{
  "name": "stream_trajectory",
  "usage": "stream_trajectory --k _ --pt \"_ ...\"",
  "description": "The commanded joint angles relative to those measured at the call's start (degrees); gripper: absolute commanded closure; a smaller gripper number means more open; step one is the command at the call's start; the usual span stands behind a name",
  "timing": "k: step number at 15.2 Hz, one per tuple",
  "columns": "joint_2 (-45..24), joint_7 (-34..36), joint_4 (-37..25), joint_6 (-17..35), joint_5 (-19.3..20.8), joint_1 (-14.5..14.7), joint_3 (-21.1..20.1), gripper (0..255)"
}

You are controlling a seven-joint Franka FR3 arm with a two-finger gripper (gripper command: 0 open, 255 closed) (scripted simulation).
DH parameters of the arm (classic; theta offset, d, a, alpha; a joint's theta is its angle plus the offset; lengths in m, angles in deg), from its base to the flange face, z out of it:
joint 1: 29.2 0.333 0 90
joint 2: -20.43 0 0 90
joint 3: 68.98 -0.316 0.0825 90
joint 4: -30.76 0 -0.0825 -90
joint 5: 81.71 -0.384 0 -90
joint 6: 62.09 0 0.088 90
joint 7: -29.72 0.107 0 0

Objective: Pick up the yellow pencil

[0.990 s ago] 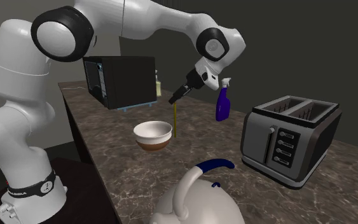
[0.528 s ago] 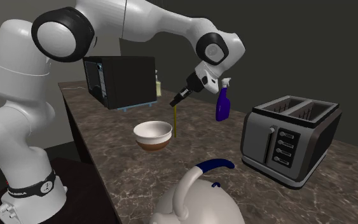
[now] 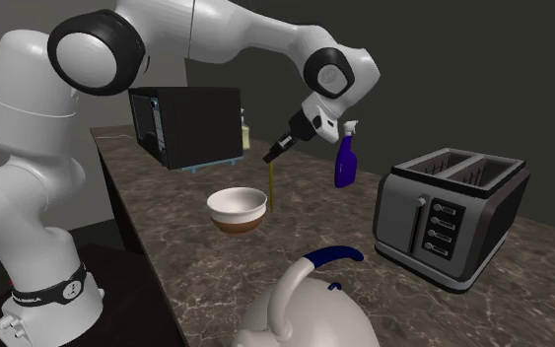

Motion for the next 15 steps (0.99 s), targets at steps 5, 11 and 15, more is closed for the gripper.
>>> stream_trajectory --k 5,11,15 --pt "-0.25 1.97 -4.66 -4.05 -0.66 0.07 -0.30 255" --pt "-1.05 4.34 -10.26 -8.43 -1.43 0.29 -0.66 255" --pt "-1.53 5.31 -12.57 -10.08 -1.72 0.42 -0.80 255"
